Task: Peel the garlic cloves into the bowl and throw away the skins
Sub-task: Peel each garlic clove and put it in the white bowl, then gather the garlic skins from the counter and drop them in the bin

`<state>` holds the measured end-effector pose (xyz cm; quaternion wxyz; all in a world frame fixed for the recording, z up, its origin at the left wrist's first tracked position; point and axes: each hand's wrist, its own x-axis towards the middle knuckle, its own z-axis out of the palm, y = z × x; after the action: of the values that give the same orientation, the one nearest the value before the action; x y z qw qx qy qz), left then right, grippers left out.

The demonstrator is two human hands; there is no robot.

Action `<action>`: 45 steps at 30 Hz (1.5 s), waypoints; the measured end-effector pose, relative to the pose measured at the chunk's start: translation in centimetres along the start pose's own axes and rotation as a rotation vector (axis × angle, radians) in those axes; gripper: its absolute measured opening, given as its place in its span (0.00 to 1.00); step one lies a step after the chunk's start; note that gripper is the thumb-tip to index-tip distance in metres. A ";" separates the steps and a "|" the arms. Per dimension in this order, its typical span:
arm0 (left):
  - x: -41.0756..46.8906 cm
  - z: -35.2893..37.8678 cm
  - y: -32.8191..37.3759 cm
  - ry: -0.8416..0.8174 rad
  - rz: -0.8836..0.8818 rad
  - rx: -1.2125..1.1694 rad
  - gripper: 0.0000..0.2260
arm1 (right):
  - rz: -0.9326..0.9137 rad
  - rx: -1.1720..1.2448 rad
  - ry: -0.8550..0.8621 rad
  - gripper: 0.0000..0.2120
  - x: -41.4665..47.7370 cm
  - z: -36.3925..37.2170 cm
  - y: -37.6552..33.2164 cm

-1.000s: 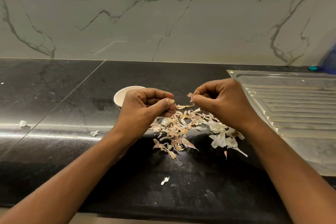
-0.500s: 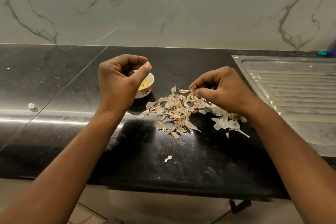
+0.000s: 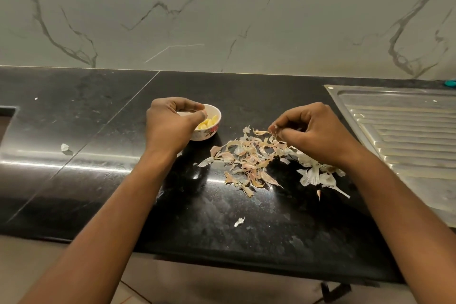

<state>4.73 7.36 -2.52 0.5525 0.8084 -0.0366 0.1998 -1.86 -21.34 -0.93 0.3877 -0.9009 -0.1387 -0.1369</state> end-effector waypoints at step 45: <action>-13.7 -4.6 0.9 -0.084 0.318 0.091 0.08 | -0.096 -0.118 0.463 0.15 -14.1 2.5 -3.9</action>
<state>-9.36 8.98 -5.26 0.4749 0.8241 -0.1779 0.2523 -15.93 -18.95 -4.93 0.3491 -0.8590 -0.0804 -0.3658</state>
